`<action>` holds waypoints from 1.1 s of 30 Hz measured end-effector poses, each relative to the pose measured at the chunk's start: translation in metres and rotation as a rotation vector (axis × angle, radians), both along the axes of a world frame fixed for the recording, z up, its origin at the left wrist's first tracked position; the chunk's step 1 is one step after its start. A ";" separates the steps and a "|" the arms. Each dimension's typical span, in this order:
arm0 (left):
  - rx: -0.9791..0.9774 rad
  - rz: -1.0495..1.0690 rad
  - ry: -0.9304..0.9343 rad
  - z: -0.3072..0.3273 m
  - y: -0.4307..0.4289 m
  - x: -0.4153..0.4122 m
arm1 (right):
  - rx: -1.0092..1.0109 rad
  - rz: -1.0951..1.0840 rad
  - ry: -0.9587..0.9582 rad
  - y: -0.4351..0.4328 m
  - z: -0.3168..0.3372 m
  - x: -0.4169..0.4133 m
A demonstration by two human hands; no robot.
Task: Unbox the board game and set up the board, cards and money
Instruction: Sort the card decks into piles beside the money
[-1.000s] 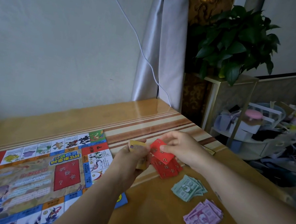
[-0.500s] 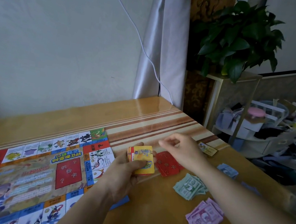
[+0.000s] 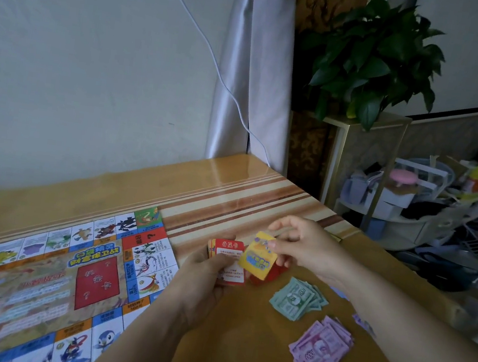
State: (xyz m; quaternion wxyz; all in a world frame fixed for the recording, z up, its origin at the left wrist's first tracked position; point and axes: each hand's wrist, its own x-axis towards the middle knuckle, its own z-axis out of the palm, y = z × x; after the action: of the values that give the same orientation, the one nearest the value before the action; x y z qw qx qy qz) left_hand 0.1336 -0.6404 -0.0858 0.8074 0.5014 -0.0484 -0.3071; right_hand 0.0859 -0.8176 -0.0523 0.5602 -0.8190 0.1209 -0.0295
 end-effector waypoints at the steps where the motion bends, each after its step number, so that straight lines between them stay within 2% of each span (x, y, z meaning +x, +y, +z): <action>1: -0.019 0.019 0.008 0.000 -0.001 0.002 | 0.074 -0.025 0.007 -0.005 0.001 -0.001; 4: -0.081 0.063 0.059 0.000 -0.003 0.005 | 0.213 -0.201 -0.059 -0.032 0.001 0.002; 5: -0.101 0.069 0.079 -0.001 -0.005 0.005 | 0.189 -0.284 -0.110 -0.043 -0.001 0.006; 6: -0.120 0.071 0.097 -0.001 -0.007 0.005 | 0.075 -0.363 -0.168 -0.055 -0.004 0.010; 7: -0.133 0.072 0.111 0.000 -0.010 0.004 | -0.124 -0.429 -0.227 -0.066 -0.009 0.013; 10: -0.154 0.073 0.151 0.000 -0.019 0.001 | -0.810 -0.462 -0.299 -0.095 -0.026 0.020; 11: -0.162 0.067 0.169 0.000 -0.022 0.000 | -0.944 -0.418 -0.270 -0.102 -0.032 0.021; 13: -0.169 0.057 0.202 0.000 -0.025 0.000 | -1.057 -0.299 -0.162 -0.111 -0.042 0.023; 18: -0.180 0.045 0.207 0.001 -0.025 0.003 | -0.995 -0.071 0.031 -0.113 -0.051 0.019; 23: -0.192 0.020 0.210 0.000 -0.025 0.001 | -0.923 -0.038 0.070 -0.113 -0.041 0.016; 27: -0.177 0.013 0.213 0.001 -0.025 -0.005 | -0.905 -0.037 0.025 -0.113 -0.038 0.014; 33: -0.201 0.046 0.288 -0.003 -0.029 -0.011 | -0.965 0.001 0.050 -0.113 -0.046 0.015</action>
State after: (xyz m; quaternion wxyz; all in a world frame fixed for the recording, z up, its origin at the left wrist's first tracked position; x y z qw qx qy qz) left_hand 0.1223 -0.6697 -0.0889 0.8589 0.3700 0.0488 -0.3508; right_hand 0.1005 -0.9304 -0.0987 0.1132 -0.9859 0.1065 -0.0622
